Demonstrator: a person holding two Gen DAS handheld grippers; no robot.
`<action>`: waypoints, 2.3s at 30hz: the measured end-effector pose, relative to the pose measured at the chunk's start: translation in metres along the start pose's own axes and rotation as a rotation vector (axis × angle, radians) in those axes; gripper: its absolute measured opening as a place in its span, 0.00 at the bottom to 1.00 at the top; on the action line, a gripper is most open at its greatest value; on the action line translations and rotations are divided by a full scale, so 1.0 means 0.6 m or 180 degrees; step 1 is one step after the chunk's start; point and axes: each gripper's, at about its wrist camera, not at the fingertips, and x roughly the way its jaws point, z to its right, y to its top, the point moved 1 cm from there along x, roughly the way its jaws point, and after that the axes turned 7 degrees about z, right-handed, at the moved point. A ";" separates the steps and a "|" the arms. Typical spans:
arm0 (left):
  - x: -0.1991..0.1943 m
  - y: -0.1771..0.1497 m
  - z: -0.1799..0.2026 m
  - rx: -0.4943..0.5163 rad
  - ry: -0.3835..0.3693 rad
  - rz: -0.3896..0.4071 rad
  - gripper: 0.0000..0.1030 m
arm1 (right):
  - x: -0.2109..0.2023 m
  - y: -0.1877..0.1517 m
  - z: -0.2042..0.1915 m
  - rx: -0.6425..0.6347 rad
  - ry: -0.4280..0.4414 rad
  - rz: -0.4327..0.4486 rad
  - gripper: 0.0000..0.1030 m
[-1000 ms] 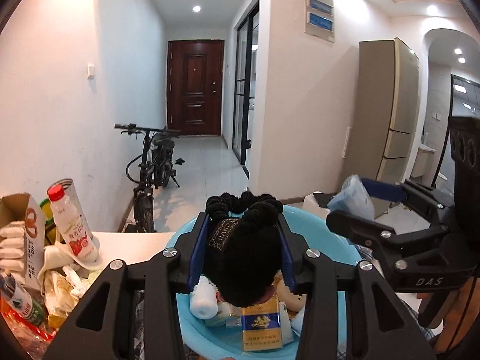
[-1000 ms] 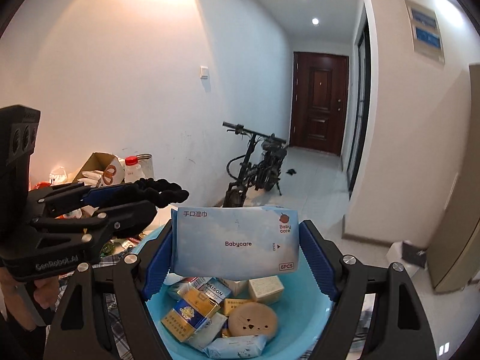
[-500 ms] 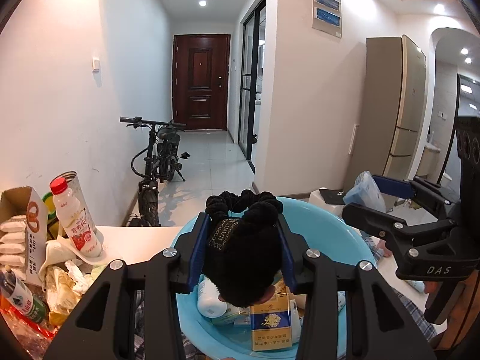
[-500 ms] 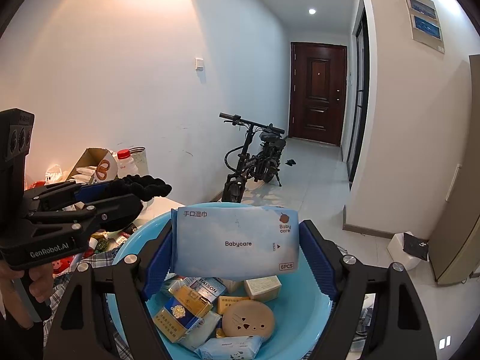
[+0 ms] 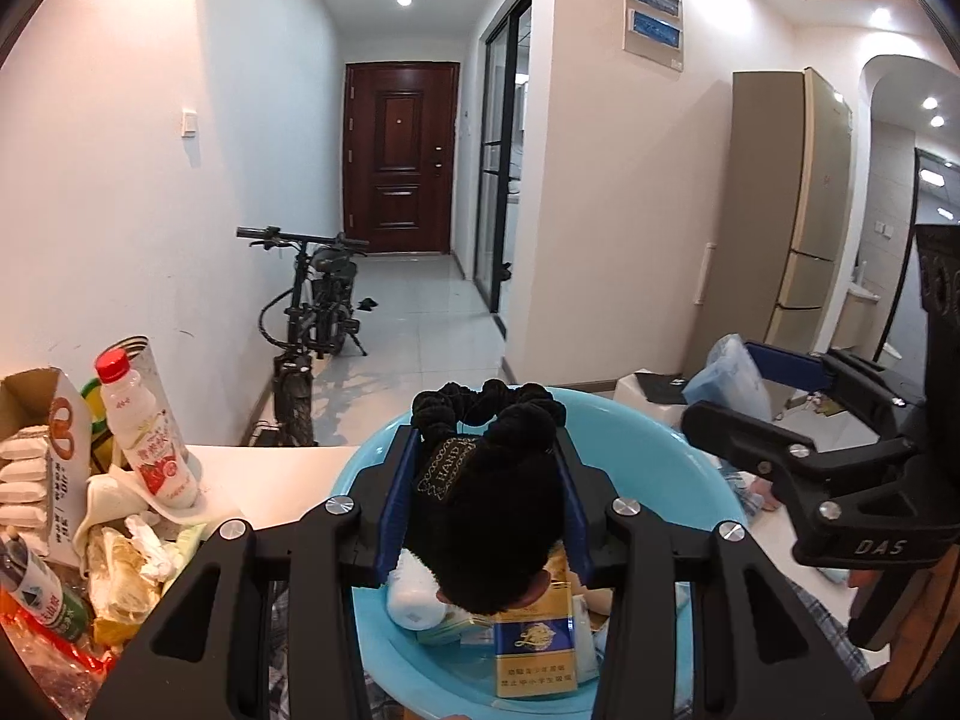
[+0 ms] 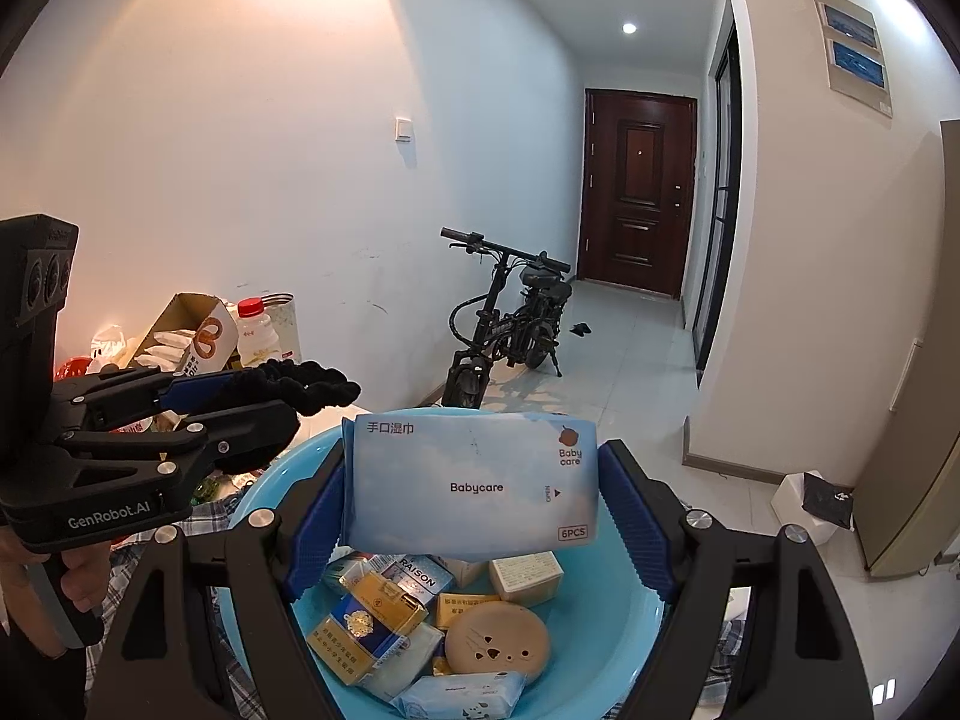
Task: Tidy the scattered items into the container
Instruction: 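Carry the black item and wipes pack over the basin with both grippers, then open the left gripper to drop the black item into the basin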
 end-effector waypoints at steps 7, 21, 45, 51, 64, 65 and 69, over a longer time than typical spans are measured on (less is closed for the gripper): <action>0.004 -0.003 0.001 0.0017 0.0028 -0.0022 0.40 | -0.002 -0.002 -0.002 -0.0005 0.0003 0.0007 0.79; 0.005 -0.005 0.003 0.0053 0.0047 -0.0015 0.40 | -0.002 -0.003 -0.003 -0.0009 0.0009 0.0008 0.79; 0.007 -0.009 0.003 0.0047 0.0046 -0.0041 0.41 | -0.015 -0.002 -0.021 -0.0089 0.0041 -0.0012 0.79; 0.005 -0.008 0.004 0.0041 0.0043 -0.0036 0.41 | -0.014 -0.003 -0.024 -0.0136 0.0038 -0.0043 0.79; 0.008 -0.010 0.005 0.0033 0.0043 -0.0067 0.41 | -0.016 -0.004 -0.024 -0.0152 0.0012 -0.0044 0.79; 0.008 -0.010 0.005 0.0030 0.0036 -0.0069 0.41 | -0.015 -0.004 -0.025 -0.0156 0.0013 -0.0047 0.79; 0.008 -0.010 0.006 0.0033 0.0038 -0.0069 0.41 | -0.019 -0.002 -0.020 -0.0159 0.0011 -0.0034 0.79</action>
